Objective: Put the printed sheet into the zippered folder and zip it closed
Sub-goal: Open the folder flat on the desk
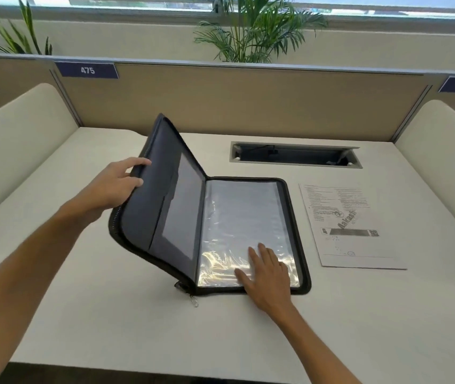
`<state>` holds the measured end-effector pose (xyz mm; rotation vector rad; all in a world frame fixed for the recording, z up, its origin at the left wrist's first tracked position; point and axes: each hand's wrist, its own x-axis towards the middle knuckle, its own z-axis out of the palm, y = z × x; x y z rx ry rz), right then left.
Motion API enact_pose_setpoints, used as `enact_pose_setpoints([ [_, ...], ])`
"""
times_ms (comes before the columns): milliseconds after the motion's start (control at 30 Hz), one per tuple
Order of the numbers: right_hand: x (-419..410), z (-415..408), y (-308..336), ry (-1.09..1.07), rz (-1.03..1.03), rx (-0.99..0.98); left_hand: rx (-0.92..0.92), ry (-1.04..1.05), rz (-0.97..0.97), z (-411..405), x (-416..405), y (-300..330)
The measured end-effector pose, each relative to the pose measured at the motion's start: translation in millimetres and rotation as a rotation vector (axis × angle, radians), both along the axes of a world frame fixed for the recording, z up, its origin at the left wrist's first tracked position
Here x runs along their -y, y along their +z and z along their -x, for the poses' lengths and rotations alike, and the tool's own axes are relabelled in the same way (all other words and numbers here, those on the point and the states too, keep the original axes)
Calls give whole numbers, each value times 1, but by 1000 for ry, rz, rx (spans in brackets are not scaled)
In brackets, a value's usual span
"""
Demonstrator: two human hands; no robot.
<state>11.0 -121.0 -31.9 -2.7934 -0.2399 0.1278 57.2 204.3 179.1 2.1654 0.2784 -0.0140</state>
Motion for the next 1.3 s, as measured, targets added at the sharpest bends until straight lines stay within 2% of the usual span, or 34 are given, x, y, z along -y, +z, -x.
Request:
enact_pose_setpoints([
  [133,-2,0,-4,-16,1,34,5,98,-82,3,-38,-31],
  [333,-3,5,-12,-26,34,66,-32,87,-335,8,-74,-75],
  [567,-2,7,-16,-37,27,83,-65,92,-450,7,-88,-113],
  [767,2,9,-17,-60,20,106,-176,105,-457,6,-90,-139],
  [1000,3,9,-17,-60,14,97,-207,74,-529,-3,-82,-166],
  [1200,8,5,-14,-24,-42,72,-246,143,-611,-3,-74,-190],
  [1300,14,-1,-7,-25,-160,39,-200,217,-696,-4,-59,-190],
])
